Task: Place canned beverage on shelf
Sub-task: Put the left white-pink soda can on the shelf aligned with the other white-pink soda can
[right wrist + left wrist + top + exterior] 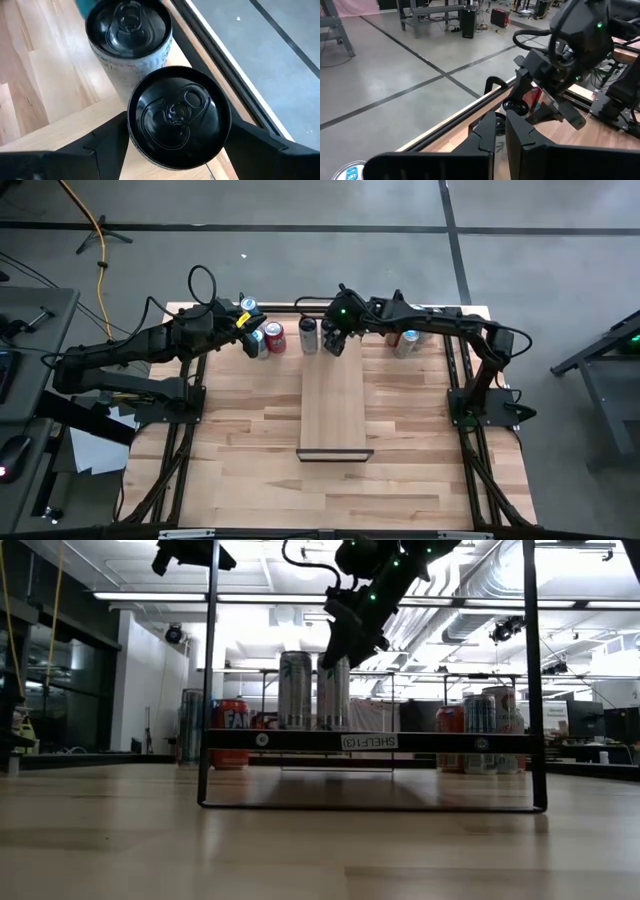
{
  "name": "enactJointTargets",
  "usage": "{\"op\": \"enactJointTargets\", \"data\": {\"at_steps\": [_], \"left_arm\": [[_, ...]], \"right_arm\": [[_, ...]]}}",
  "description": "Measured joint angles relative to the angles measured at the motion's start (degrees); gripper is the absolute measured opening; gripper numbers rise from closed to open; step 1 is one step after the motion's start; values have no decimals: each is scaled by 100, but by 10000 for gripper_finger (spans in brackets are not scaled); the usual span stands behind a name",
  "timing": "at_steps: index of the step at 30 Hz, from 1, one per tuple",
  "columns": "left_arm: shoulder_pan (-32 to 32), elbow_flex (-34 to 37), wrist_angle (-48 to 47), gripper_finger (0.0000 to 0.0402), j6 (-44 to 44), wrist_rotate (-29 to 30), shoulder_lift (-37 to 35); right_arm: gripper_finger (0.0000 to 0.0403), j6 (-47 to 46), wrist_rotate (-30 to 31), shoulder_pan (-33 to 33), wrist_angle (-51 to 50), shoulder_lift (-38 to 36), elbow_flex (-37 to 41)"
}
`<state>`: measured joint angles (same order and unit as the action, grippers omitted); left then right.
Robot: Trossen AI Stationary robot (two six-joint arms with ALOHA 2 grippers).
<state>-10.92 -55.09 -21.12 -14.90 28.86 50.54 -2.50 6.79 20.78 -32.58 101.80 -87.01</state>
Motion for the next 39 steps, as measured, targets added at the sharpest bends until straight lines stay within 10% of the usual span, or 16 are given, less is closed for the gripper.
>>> {"op": "enactJointTargets", "data": {"at_steps": [20,32,39], "left_arm": [[2,0,-2,0,0,0,0],[0,0,-26,0,2,37,2],[-1,0,-26,0,1,42,2]], "right_arm": [[282,1205,-427,172,-842,-479,-714],[282,-577,-1329,695,1404,-2784,2927],[282,-1717,-1285,697,2699,-3082,3784]]}}
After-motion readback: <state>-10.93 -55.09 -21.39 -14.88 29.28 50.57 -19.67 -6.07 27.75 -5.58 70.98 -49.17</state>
